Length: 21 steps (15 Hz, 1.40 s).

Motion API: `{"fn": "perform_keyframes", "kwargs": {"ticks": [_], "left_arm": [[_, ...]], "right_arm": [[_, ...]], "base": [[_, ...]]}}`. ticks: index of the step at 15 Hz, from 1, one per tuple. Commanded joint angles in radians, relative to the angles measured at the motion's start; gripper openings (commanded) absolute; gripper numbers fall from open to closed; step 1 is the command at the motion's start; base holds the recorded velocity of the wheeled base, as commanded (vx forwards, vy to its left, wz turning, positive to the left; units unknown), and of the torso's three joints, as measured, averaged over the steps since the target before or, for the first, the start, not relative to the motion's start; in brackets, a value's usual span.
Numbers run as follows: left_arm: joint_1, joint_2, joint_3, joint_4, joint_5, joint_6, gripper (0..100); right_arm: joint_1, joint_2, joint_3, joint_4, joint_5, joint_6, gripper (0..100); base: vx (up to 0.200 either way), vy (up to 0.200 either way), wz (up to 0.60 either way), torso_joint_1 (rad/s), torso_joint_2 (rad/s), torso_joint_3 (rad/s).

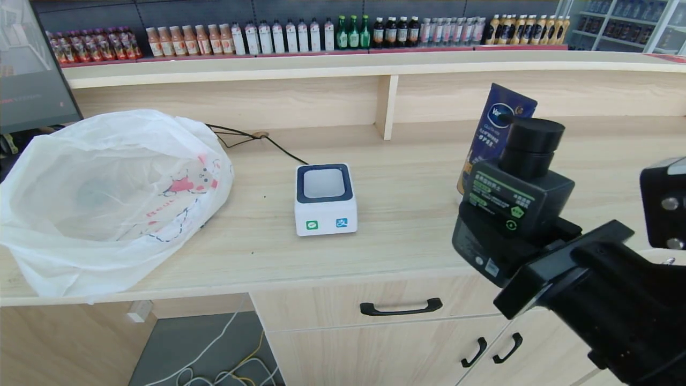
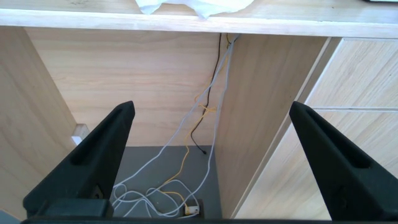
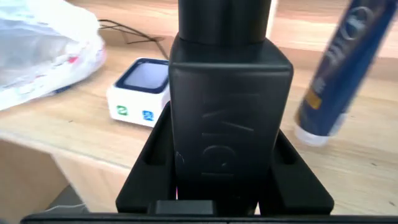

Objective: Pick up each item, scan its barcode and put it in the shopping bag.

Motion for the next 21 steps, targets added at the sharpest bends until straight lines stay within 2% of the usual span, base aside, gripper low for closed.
{"fn": "perform_keyframes", "kwargs": {"ticks": [1, 4, 5, 7, 9, 11, 13, 18, 21], "left_arm": [[0.0, 0.0, 0.0, 0.0, 0.0, 0.0, 100], [0.0, 0.0, 0.0, 0.0, 0.0, -0.003, 100], [0.0, 0.0, 0.0, 0.0, 0.0, -0.003, 100], [0.0, 0.0, 0.0, 0.0, 0.0, -0.003, 100], [0.0, 0.0, 0.0, 0.0, 0.002, -0.005, 100], [0.002, 0.0, 0.0, 0.0, 0.002, -0.011, 100], [0.002, 0.0, 0.0, 0.0, 0.002, -0.014, 100], [0.002, 0.0, 0.0, 0.0, 0.0, -0.014, 100], [0.002, 0.0, 0.0, 0.0, 0.002, -0.012, 100]], "right_arm": [[-0.064, -0.036, -0.007, -0.015, -0.061, -0.017, 0], [-0.19, -0.047, 0.021, -0.016, -0.032, 0.005, 0], [-0.259, -0.047, 0.033, -0.016, 0.05, 0.028, 0], [-0.351, -0.038, 0.058, -0.016, 0.129, 0.094, 0], [-0.403, -0.035, 0.078, -0.016, 0.212, 0.135, 0], [-0.417, -0.033, 0.078, -0.015, 0.261, 0.158, 0], [-0.407, -0.033, 0.09, -0.016, 0.356, 0.146, 0], [-0.407, -0.067, 0.096, -0.032, 0.36, 0.195, 0], [-0.406, -0.121, 0.16, -0.073, 0.352, 0.181, 0]], "base": [[0.0, 0.0, 0.0, 0.0, 0.0, 0.0], [0.0, 0.0, 0.0, 0.0, 0.0, 0.0], [0.0, 0.0, 0.0, 0.0, 0.0, 0.0], [0.0, 0.1, 0.0, 0.001, 0.0, 0.011], [0.0, 0.2, 0.0, 0.002, 0.01, 0.002], [0.0, 0.2, 0.0, -0.005, 0.0, 0.002], [0.0, 0.2, 0.0, 0.01, 0.01, 0.002], [0.0, 0.2, 0.0, 0.005, 0.0, 0.004], [0.0, 0.2, 0.0, 0.002, 0.0, 0.001]]}}
